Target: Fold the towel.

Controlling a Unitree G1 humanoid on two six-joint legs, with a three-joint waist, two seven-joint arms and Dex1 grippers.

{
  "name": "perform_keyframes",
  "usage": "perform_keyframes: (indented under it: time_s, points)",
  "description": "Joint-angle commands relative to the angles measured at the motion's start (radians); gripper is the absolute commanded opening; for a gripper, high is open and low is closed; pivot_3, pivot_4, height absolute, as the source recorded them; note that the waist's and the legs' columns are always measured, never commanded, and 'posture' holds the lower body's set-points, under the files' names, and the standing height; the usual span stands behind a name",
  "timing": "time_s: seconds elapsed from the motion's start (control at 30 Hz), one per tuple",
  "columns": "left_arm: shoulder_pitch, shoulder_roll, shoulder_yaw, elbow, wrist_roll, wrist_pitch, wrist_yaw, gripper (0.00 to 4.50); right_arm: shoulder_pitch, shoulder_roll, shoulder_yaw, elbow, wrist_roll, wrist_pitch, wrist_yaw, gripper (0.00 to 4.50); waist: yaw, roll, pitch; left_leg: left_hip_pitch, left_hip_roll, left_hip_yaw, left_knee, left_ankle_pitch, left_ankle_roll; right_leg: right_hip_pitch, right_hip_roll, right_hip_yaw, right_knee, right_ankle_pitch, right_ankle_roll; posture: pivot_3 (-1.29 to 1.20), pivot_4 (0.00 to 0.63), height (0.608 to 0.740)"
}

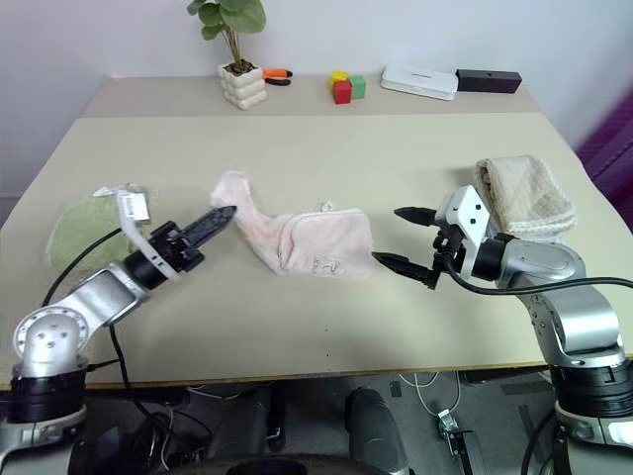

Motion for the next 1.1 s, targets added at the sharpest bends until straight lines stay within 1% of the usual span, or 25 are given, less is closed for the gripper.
perform_keyframes:
  time_s: [0.03, 0.1, 0.17, 0.27, 0.4, 0.53, 0.6, 0.67, 0.7, 0.8, 0.87, 0.93, 1.03, 1.1]
  points:
    - [-0.088, -0.006, -0.114, 0.021, 0.181, -0.061, -0.16, 0.03, -0.008, 0.006, -0.015, -0.01, -0.007, -0.025, -0.015, 4.5, 0.002, 0.0, 0.0, 0.0, 0.0, 0.0, 0.0, 0.0, 0.0, 0.0, 0.0, 0.0, 0.0, 0.0, 0.0, 0.0, 0.15, 0.735]
    - [-0.156, -0.032, -0.208, 0.078, 0.295, -0.107, -0.264, 0.03, -0.005, 0.004, -0.025, -0.008, -0.006, -0.028, -0.023, 4.5, 0.005, 0.0, 0.0, 0.0, 0.0, 0.0, 0.001, 0.0, 0.0, 0.0, 0.0, 0.0, 0.0, 0.0, 0.0, 0.0, 0.15, 0.735]
    - [-0.202, -0.073, -0.225, 0.14, 0.317, -0.112, -0.325, 0.03, -0.003, 0.001, -0.028, -0.006, -0.012, -0.031, -0.033, 4.5, 0.005, 0.0, 0.0, 0.0, -0.001, 0.0, 0.001, 0.0, 0.0, 0.001, 0.0, 0.0, -0.001, 0.0, 0.0, 0.0, 0.15, 0.735]
    - [-0.261, -0.114, -0.315, 0.208, 0.439, -0.156, -0.427, 0.03, 0.016, -0.008, -0.044, -0.011, -0.015, -0.033, -0.044, 4.5, 0.002, 0.0, 0.0, -0.001, 0.0, 0.0, 0.001, 0.0, 0.0, 0.001, 0.0, 0.0, -0.001, 0.0, 0.001, 0.0, 0.15, 0.735]
    - [-0.309, -0.181, -0.369, 0.279, 0.508, -0.158, -0.508, 0.03, 0.071, -0.037, -0.101, -0.03, 0.005, -0.024, -0.027, 4.5, 0.002, 0.0, 0.0, -0.001, 0.0, -0.001, 0.0, 0.0, 0.001, 0.0, 0.001, 0.0, -0.001, 0.0, 0.001, 0.0, 0.15, 0.735]
    - [-0.357, -0.238, -0.437, 0.396, 0.651, -0.239, -0.568, 0.03, 0.122, -0.059, -0.151, -0.052, 0.019, -0.014, -0.021, 4.5, 0.004, 0.0, 0.0, -0.001, 0.0, -0.001, 0.001, 0.0, 0.001, 0.001, 0.001, 0.0, -0.001, 0.001, 0.002, 0.0, 0.15, 0.735]
    - [-0.371, -0.267, -0.45, 0.435, 0.701, -0.281, -0.591, 0.03, 0.132, -0.057, -0.157, -0.061, 0.019, -0.012, -0.03, 4.5, 0.002, -0.001, 0.0, -0.001, 0.0, -0.001, 0.001, 0.0, 0.001, 0.001, 0.001, 0.0, -0.001, 0.001, 0.002, 0.0, 0.15, 0.735]
    - [-0.388, -0.296, -0.456, 0.473, 0.732, -0.273, -0.59, 0.03, 0.139, -0.052, -0.164, -0.077, 0.026, -0.006, -0.042, 4.5, 0.001, -0.001, 0.001, -0.001, 0.0, -0.001, 0.001, 0.0, 0.001, 0.001, 0.001, 0.0, -0.001, 0.001, 0.002, 0.0, 0.15, 0.735]
    - [-0.391, -0.308, -0.468, 0.494, 0.769, -0.306, -0.591, 0.03, 0.143, -0.05, -0.169, -0.083, 0.029, -0.004, -0.046, 4.5, 0.001, -0.001, 0.001, -0.001, 0.0, -0.001, 0.001, 0.0, 0.001, 0.0, 0.001, 0.0, -0.001, 0.001, 0.002, 0.0, 0.15, 0.735]
    - [-0.4, -0.341, -0.479, 0.541, 0.818, -0.322, -0.603, 0.03, 0.157, -0.048, -0.177, -0.096, 0.027, -0.003, -0.059, 4.5, 0.001, -0.001, 0.001, -0.001, 0.0, -0.002, 0.001, 0.0, 0.001, 0.0, 0.001, 0.0, -0.001, 0.001, 0.002, 0.0, 0.15, 0.735]
    - [-0.413, -0.371, -0.465, 0.579, 0.829, -0.32, -0.6, 0.03, 0.163, -0.047, -0.179, -0.102, 0.025, -0.003, -0.067, 4.5, 0.001, -0.001, 0.001, -0.001, 0.0, -0.002, 0.001, 0.0, 0.001, 0.001, 0.001, 0.0, -0.001, 0.001, 0.002, 0.0, 0.15, 0.735]
    - [-0.422, -0.387, -0.468, 0.617, 0.868, -0.359, -0.603, 0.03, 0.165, -0.043, -0.178, -0.109, 0.026, -0.003, -0.076, 4.5, 0.003, -0.001, 0.001, -0.001, 0.0, -0.002, 0.001, 0.0, 0.001, 0.001, 0.001, 0.0, -0.001, 0.001, 0.002, 0.0, 0.15, 0.735]
    - [-0.423, -0.405, -0.456, 0.631, 0.865, -0.326, -0.621, 0.03, 0.168, -0.041, -0.177, -0.114, 0.023, -0.006, -0.086, 4.5, 0.003, -0.001, 0.001, -0.001, 0.0, -0.002, 0.001, 0.0, 0.001, 0.001, 0.001, 0.0, -0.001, 0.001, 0.002, 0.0, 0.15, 0.735]
    - [-0.42, -0.416, -0.45, 0.635, 0.876, -0.319, -0.607, 0.55, 0.165, -0.037, -0.177, -0.115, 0.024, -0.009, -0.093, 4.5, 0.003, -0.001, 0.001, -0.001, 0.0, -0.002, 0.001, 0.0, 0.001, 0.001, 0.001, 0.0, -0.001, 0.001, 0.002, 0.0, 0.15, 0.735]
